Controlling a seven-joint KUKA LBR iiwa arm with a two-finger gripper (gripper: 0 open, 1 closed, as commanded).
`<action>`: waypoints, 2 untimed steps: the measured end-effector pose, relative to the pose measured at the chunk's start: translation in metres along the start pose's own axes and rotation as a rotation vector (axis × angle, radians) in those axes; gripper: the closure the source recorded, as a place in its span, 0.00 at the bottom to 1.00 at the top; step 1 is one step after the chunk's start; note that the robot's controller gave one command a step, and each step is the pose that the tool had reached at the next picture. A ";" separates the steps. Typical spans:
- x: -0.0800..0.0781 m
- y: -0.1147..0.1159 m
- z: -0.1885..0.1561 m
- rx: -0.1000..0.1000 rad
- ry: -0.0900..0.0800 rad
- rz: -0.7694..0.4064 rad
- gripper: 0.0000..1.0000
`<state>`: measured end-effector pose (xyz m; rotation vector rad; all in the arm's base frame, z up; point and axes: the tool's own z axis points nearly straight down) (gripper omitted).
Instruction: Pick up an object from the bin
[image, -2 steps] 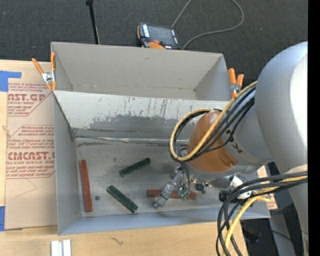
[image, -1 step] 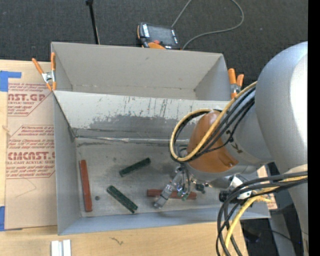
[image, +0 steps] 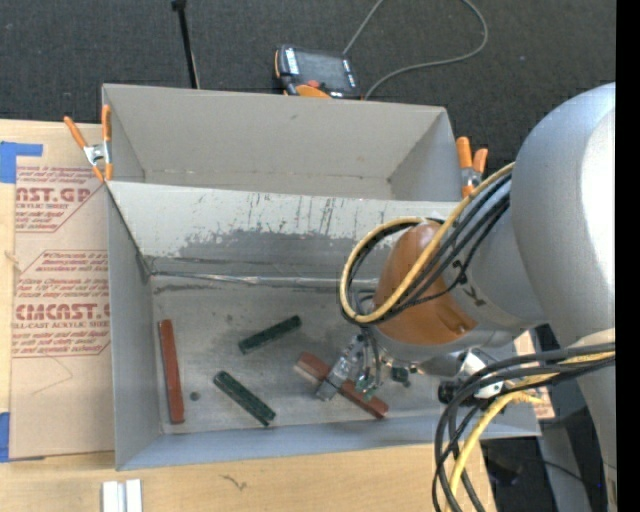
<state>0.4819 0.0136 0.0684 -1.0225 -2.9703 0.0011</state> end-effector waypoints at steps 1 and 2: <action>0.000 0.000 -0.037 -0.002 -0.001 0.000 1.00; -0.001 0.001 -0.102 -0.004 -0.004 -0.001 1.00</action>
Offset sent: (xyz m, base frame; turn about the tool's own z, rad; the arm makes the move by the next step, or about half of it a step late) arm 0.0001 0.0001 0.0355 0.0000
